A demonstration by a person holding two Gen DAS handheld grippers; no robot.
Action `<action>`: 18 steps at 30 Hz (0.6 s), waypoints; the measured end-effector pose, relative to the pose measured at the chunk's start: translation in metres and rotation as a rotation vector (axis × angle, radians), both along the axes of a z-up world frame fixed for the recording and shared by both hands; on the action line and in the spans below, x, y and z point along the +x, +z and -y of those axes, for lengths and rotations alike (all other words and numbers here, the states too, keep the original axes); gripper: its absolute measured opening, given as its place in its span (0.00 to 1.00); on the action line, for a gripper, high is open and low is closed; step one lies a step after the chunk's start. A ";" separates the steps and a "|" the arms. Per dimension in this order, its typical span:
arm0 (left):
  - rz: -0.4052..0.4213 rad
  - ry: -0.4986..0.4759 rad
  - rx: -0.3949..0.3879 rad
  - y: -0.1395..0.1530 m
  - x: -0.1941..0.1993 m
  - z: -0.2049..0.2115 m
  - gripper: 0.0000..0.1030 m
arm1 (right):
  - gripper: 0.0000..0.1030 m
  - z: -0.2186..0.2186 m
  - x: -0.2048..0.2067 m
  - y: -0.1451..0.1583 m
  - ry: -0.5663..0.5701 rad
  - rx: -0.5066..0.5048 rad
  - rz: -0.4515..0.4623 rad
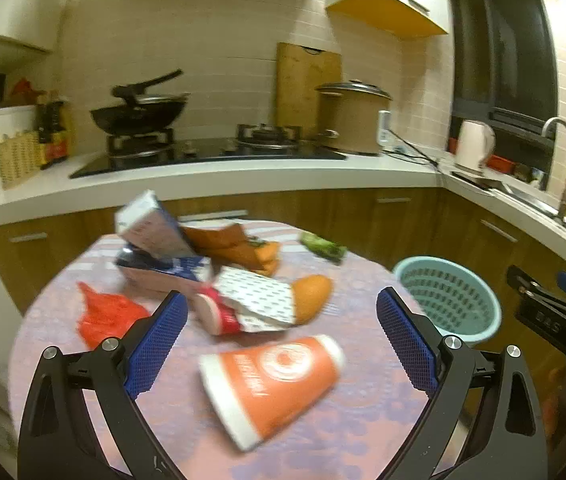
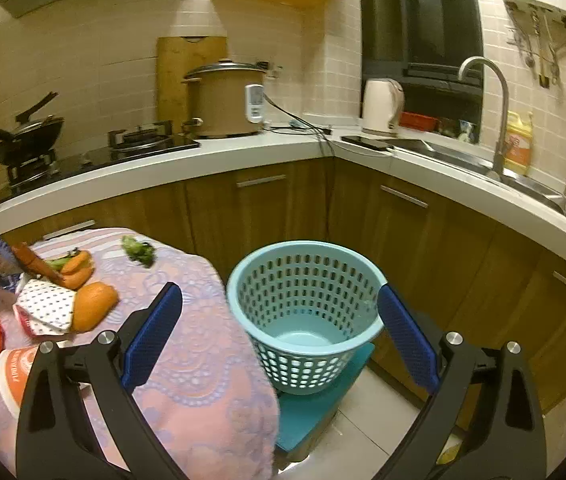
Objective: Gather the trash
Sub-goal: 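Grasp the red plastic bag with the left tool while the right tool grasps the orange paper cup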
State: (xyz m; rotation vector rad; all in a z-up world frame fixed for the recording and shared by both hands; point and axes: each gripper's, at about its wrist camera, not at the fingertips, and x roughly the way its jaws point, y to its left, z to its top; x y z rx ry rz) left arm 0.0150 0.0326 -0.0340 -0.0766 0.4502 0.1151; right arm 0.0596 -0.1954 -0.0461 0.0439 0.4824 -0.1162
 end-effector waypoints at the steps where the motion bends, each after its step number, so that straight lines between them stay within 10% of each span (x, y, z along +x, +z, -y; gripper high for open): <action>1: 0.001 0.017 0.001 0.001 -0.001 -0.007 0.90 | 0.91 -0.005 -0.001 0.000 0.023 0.011 -0.002; 18: -0.170 0.258 -0.190 -0.033 -0.014 -0.185 0.89 | 0.80 -0.194 -0.060 -0.041 0.602 -0.075 -0.101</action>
